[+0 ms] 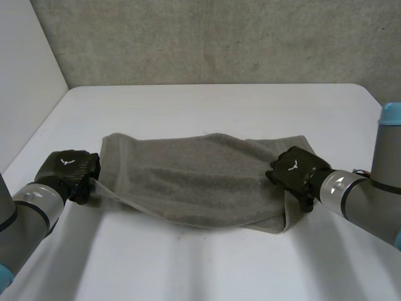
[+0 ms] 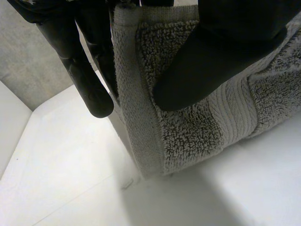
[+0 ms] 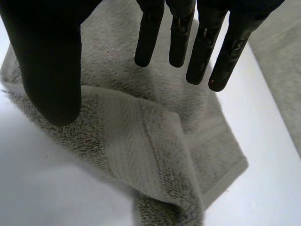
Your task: Fold the towel.
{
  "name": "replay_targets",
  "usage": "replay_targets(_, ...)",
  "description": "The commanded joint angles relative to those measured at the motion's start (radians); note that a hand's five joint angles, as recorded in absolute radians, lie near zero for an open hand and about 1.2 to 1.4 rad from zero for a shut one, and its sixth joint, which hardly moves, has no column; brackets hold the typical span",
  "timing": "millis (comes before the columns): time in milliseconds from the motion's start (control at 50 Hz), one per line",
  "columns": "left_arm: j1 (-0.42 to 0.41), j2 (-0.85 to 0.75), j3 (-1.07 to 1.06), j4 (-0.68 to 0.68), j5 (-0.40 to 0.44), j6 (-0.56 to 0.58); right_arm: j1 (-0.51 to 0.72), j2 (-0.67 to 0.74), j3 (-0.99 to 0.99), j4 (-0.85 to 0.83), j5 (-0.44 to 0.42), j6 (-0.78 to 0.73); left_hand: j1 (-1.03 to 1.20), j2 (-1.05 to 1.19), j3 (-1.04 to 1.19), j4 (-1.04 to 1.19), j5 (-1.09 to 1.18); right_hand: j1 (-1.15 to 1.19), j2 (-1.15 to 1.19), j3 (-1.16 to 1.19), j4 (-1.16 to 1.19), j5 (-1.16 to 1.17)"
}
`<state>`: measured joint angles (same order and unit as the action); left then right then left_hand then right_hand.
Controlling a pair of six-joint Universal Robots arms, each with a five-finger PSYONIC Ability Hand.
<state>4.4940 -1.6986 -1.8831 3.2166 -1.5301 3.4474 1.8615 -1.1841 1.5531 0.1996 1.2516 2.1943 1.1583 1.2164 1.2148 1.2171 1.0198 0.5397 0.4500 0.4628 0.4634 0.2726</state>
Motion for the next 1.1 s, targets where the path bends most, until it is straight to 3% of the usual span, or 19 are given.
replay_targets(20, 0.017, -0.001, 0.001, 0.0, 0.002, 0.001, 0.007, 0.092, -0.041, 0.006, 0.0, -0.063, 0.238, 0.18, 0.182, 0.179, 0.202, 0.018, 0.108, 0.095, 0.094, 0.111)
replay_targets(320, 0.033, -0.003, -0.001, 0.003, 0.005, 0.002, 0.005, 0.155, -0.045, -0.005, 0.037, -0.157, 0.238, 0.18, 0.182, 0.179, 0.202, 0.13, 0.219, 0.206, 0.206, 0.222)
replay_targets(360, 0.034, -0.003, -0.001, 0.005, 0.005, 0.002, 0.005, 0.159, -0.051, -0.005, 0.043, -0.171, 0.238, 0.18, 0.182, 0.179, 0.202, 0.342, 0.432, 0.419, 0.419, 0.435)
replay_targets(380, 0.034, -0.003, -0.001, 0.005, 0.005, 0.002, 0.005, 0.159, -0.051, -0.005, 0.043, -0.171, 0.238, 0.18, 0.182, 0.179, 0.202, 0.344, 0.434, 0.421, 0.42, 0.436)
replay_targets(420, 0.034, -0.003, 0.001, 0.005, 0.005, 0.002, 0.005, 0.153, -0.057, -0.011, 0.046, -0.173, 0.238, 0.18, 0.182, 0.179, 0.202, 0.686, 0.775, 0.762, 0.762, 0.778)
replay_targets(440, 0.034, -0.003, 0.001, 0.005, 0.005, 0.002, 0.005, 0.153, -0.057, -0.011, 0.046, -0.172, 0.238, 0.18, 0.182, 0.179, 0.202, 0.687, 0.777, 0.764, 0.764, 0.78)
replay_targets(460, 0.034, -0.003, -0.001, 0.005, 0.005, 0.002, 0.005, 0.147, -0.067, -0.022, 0.048, -0.165, 0.238, 0.18, 0.182, 0.179, 0.202, 0.855, 0.945, 0.932, 0.931, 0.947)
replay_targets(760, 0.031, 0.033, 0.001, -0.003, 0.002, 0.001, -0.01, -0.029, -0.057, -0.098, 0.074, -0.001, 0.238, 0.18, 0.182, 0.179, 0.202, 0.857, 0.946, 0.933, 0.933, 0.949)
replay_targets(1080, 0.085, 0.21, 0.013, -0.109, 0.005, 0.004, -0.127, -0.262, 0.013, 0.135, 0.061, 0.153, 0.238, 0.18, 0.182, 0.179, 0.202, 0.857, 0.946, 0.933, 0.933, 0.949)
replay_targets(1100, 0.085, 0.211, 0.013, -0.109, 0.005, 0.004, -0.131, -0.291, 0.005, 0.135, 0.058, 0.194, 0.238, 0.18, 0.182, 0.179, 0.202, 0.561, 0.651, 0.638, 0.637, 0.654)
